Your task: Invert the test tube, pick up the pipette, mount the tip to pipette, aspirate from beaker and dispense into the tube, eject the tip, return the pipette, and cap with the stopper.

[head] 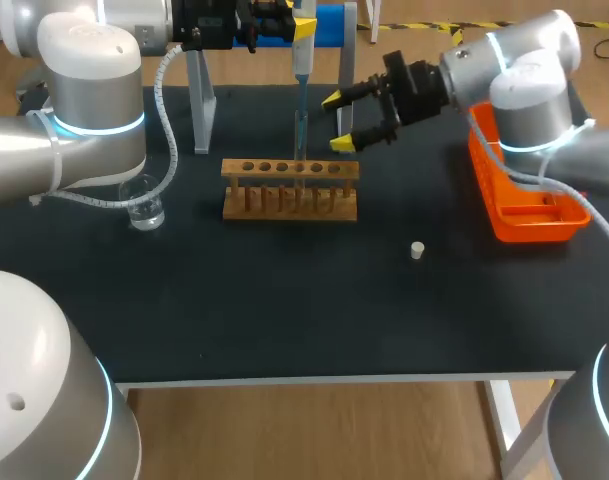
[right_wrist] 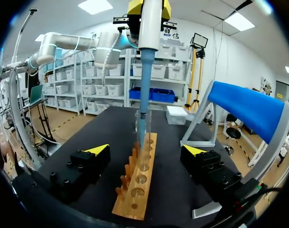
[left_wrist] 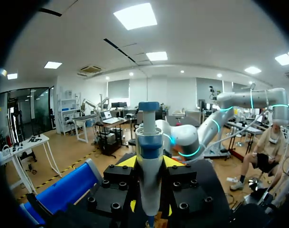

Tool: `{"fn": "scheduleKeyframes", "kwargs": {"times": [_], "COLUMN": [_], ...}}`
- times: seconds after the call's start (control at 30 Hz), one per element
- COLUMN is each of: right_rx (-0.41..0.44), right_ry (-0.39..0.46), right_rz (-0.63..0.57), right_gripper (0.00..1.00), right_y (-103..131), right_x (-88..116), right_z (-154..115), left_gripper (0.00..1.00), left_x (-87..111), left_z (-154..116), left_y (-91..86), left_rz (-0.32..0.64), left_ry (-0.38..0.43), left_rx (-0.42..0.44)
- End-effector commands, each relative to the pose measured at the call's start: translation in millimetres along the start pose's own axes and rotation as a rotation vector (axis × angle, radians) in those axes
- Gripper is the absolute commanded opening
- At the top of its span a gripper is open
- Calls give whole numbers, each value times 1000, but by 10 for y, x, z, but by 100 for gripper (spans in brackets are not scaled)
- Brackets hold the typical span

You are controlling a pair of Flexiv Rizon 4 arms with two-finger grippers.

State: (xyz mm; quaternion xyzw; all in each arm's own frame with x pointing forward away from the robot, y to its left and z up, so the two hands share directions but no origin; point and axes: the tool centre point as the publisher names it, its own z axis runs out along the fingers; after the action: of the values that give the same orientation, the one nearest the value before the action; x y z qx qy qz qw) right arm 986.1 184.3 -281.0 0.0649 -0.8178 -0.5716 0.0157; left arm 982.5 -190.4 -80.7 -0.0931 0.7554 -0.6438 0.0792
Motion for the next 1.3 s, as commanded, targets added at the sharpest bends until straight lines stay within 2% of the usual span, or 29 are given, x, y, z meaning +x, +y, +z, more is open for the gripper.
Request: {"fn": "scheduleKeyframes", "kwargs": {"times": [0.03, 0.53, 0.8, 1.3], "right_rx": [8, 28, 113, 180], "right_ry": [10, 5, -20, -96], "right_rz": [8, 39, 52, 78], "right_gripper": [100, 100, 100, 100], "right_y": [-26, -4, -12, -110], "right_x": [-5, 85, 64, -4], "right_z": [136, 345, 486, 608], "left_gripper": [0, 0, 0, 0], "left_x": [-1, -1, -1, -1], "left_z": [-3, -3, -3, -3], "left_y": [-10, -10, -10, -10], "left_rz": [-1, -1, -1, -1], "left_ry": [0, 0, 0, 0], "left_rx": [-3, -3, -3, -3]}}
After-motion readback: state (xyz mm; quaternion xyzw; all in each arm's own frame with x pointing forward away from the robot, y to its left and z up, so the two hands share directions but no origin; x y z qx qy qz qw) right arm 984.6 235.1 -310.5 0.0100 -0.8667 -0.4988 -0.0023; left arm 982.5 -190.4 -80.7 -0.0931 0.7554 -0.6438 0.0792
